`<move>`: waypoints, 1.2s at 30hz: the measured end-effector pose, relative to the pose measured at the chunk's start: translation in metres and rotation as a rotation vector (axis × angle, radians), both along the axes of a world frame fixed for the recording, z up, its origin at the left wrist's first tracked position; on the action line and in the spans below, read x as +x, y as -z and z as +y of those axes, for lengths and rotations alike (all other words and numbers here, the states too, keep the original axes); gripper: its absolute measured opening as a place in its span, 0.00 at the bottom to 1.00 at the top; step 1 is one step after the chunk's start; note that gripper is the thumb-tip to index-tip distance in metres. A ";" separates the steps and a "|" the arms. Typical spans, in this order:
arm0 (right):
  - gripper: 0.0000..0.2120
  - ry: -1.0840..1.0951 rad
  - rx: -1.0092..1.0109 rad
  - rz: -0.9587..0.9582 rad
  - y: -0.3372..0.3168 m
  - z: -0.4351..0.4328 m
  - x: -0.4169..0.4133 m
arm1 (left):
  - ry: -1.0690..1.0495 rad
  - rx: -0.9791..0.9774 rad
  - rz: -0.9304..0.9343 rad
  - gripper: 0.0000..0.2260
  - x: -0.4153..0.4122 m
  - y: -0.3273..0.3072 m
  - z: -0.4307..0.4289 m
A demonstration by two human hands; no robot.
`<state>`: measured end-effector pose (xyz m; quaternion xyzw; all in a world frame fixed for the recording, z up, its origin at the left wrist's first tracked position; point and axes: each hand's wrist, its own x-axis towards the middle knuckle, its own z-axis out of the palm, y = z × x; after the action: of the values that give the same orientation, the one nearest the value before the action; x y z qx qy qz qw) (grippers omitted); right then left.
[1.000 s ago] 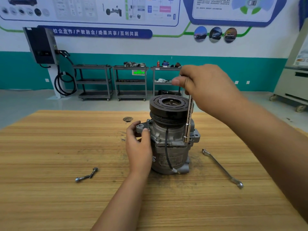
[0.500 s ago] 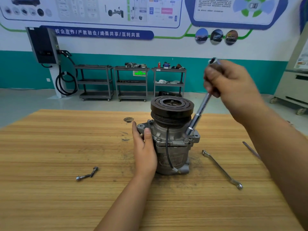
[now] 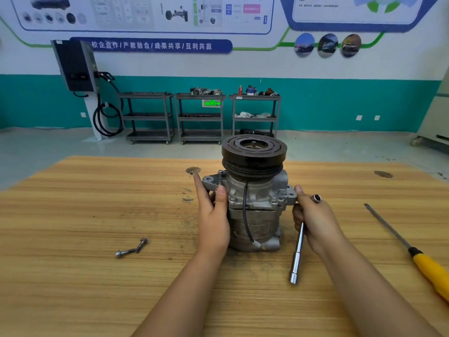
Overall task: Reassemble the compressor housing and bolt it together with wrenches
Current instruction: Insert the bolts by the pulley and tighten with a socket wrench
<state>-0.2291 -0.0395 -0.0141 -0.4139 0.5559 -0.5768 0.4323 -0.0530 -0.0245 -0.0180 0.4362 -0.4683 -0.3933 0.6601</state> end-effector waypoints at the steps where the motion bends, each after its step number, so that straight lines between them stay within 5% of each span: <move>1: 0.18 0.011 -0.024 -0.006 0.001 0.001 0.000 | 0.011 0.010 0.034 0.36 0.002 0.000 -0.002; 11: 0.24 0.037 -0.187 0.037 0.000 0.012 0.005 | 0.026 0.159 0.347 0.34 0.018 0.000 -0.022; 17: 0.21 0.158 -0.260 0.018 0.003 0.019 0.014 | -0.056 0.271 0.412 0.06 0.023 0.000 -0.023; 19: 0.20 0.206 -0.296 0.078 0.004 0.021 0.016 | -0.113 0.231 0.285 0.02 0.021 -0.002 -0.019; 23: 0.19 0.314 -0.353 0.196 0.008 0.022 0.022 | -0.339 0.056 -0.369 0.08 0.024 -0.003 -0.006; 28: 0.19 0.326 -0.391 0.169 0.008 0.024 0.026 | -0.239 0.143 -0.716 0.13 0.037 -0.005 0.014; 36: 0.21 0.294 -0.496 0.244 0.001 0.034 0.028 | -0.520 0.246 -1.164 0.11 0.089 0.010 0.064</move>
<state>-0.2013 -0.0054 -0.0152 -0.4882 0.4998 -0.6973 0.1600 0.0360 0.0395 -0.0281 0.7495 -0.5802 0.0295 0.3173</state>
